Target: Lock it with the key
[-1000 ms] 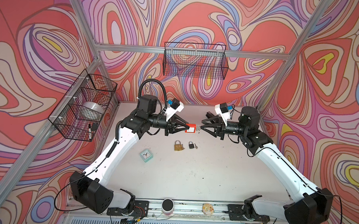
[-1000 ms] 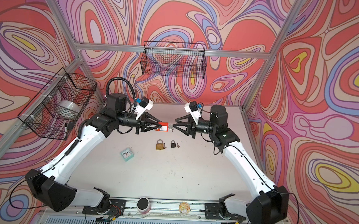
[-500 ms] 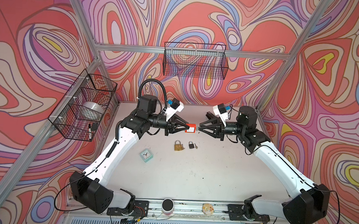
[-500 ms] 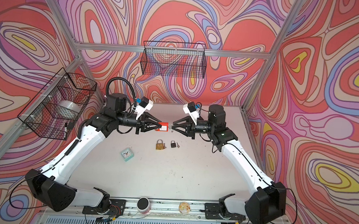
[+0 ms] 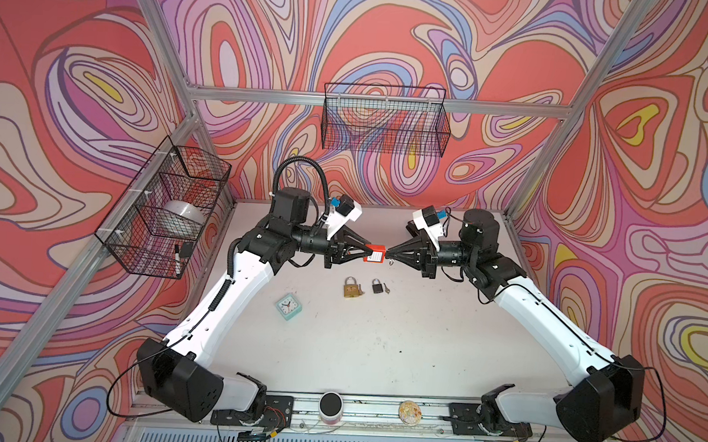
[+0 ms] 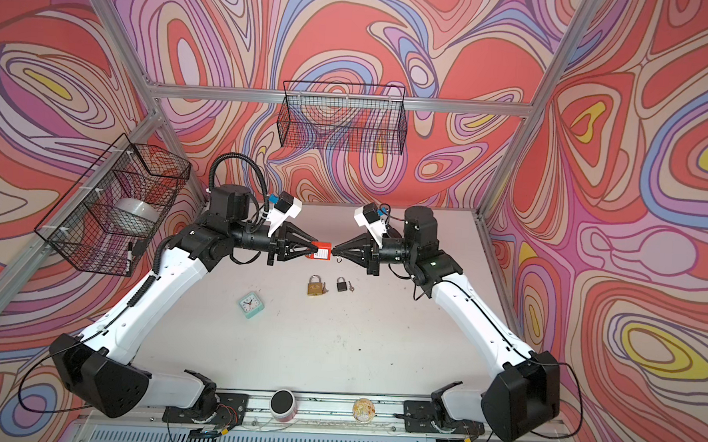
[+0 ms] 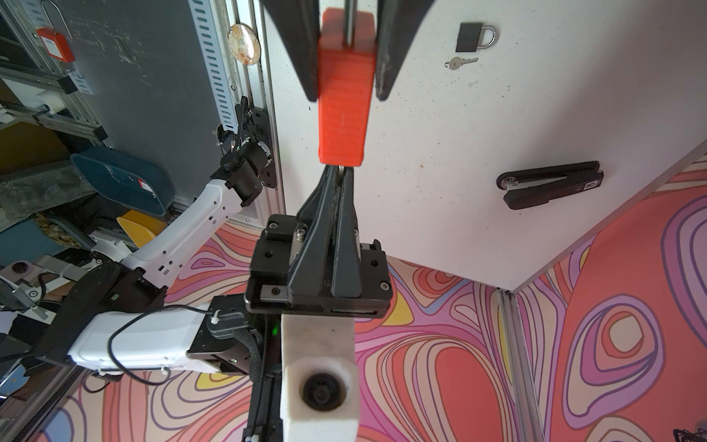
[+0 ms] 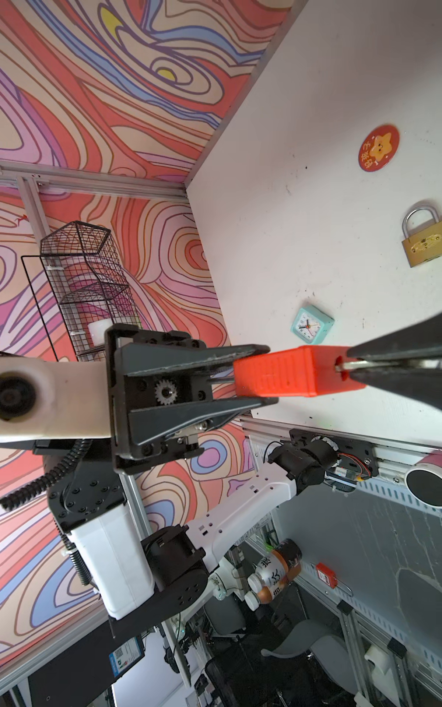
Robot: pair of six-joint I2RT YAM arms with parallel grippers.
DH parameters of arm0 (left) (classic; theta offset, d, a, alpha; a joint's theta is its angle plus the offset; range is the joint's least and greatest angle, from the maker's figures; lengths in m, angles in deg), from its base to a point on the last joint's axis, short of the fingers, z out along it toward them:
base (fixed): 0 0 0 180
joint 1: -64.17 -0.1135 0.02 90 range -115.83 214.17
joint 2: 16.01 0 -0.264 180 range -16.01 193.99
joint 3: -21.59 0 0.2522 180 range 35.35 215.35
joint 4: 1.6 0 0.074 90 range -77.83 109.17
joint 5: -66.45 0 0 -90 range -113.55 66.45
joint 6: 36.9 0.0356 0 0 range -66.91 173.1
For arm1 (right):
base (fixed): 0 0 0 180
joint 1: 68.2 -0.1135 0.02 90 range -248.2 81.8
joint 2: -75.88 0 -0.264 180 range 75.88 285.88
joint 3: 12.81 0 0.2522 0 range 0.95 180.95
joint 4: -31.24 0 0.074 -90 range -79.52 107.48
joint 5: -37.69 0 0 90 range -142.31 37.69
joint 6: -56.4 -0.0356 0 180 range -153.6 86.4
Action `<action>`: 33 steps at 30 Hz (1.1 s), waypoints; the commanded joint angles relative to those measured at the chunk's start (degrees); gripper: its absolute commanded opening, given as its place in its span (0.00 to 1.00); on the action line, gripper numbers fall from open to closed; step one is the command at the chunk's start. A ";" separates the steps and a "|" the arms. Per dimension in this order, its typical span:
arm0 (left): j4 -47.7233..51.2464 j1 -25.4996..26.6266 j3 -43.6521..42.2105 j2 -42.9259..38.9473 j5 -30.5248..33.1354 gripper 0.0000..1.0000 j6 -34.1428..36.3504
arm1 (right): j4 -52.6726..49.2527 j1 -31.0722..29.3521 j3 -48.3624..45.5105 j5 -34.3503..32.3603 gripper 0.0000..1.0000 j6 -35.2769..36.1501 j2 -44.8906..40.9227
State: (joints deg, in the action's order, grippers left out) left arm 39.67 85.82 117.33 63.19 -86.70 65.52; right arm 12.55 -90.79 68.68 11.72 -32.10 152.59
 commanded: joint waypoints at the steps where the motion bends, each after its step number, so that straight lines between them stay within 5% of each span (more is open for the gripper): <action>1: 0.51 -0.14 0.03 -1.15 -0.61 0.00 0.88 | -1.13 -0.70 0.88 -2.25 0.00 2.77 -1.08; 8: 1.67 -0.72 0.21 -1.23 1.03 0.00 2.52 | -1.75 -0.74 -0.31 -6.42 0.00 5.16 -3.45; 33: 5.94 -2.74 0.64 -2.01 7.30 0.00 7.96 | -10.79 2.43 -1.41 -5.75 0.00 5.26 -5.34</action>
State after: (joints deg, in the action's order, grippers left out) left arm 43.32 85.56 117.33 63.03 -85.13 71.88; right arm 5.20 -90.75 68.42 7.07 -26.99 149.53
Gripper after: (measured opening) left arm 0.212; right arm 0.048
